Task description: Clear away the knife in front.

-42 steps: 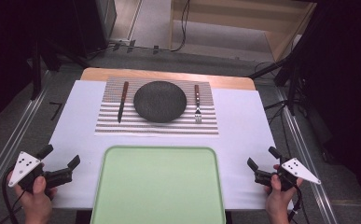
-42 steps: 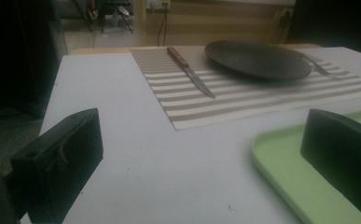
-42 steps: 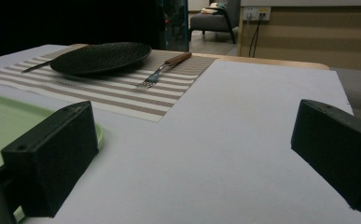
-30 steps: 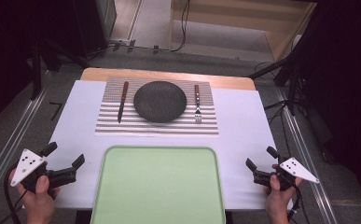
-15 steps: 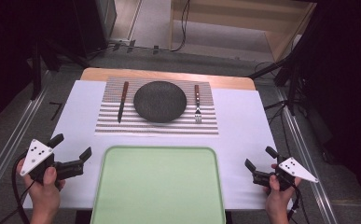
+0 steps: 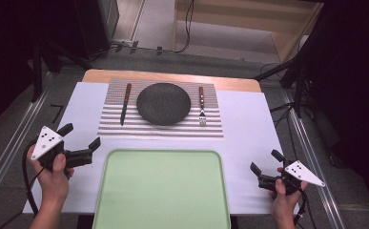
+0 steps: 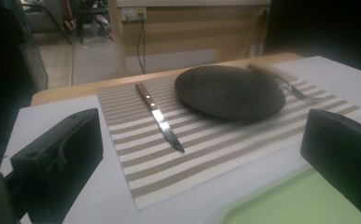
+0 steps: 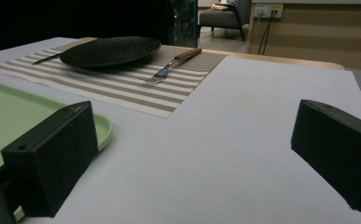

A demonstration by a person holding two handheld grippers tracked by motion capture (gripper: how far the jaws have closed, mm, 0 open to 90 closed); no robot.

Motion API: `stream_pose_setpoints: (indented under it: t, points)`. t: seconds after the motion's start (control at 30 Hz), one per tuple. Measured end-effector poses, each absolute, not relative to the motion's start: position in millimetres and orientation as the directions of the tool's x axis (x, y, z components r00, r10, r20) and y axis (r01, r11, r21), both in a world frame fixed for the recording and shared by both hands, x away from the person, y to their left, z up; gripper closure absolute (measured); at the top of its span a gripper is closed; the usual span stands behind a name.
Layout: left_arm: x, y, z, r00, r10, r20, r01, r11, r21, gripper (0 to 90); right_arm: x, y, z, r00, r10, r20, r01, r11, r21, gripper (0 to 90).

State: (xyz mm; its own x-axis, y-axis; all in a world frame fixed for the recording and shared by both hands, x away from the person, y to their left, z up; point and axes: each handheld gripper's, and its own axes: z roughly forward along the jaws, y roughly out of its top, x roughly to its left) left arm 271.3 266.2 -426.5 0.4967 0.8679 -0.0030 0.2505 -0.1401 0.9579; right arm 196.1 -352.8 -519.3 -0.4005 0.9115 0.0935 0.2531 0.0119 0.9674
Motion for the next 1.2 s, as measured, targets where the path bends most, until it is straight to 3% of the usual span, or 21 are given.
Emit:
stream_pose_setpoints:
  t: [1.2]
  points:
    - [336, 233, -429, 0.531, 0.847, 0.019, 0.249, -0.178, 0.952, 0.0, 197, -352, -520, -0.405, 0.910, 0.090, 0.253, 0.017, 0.967, 0.0]
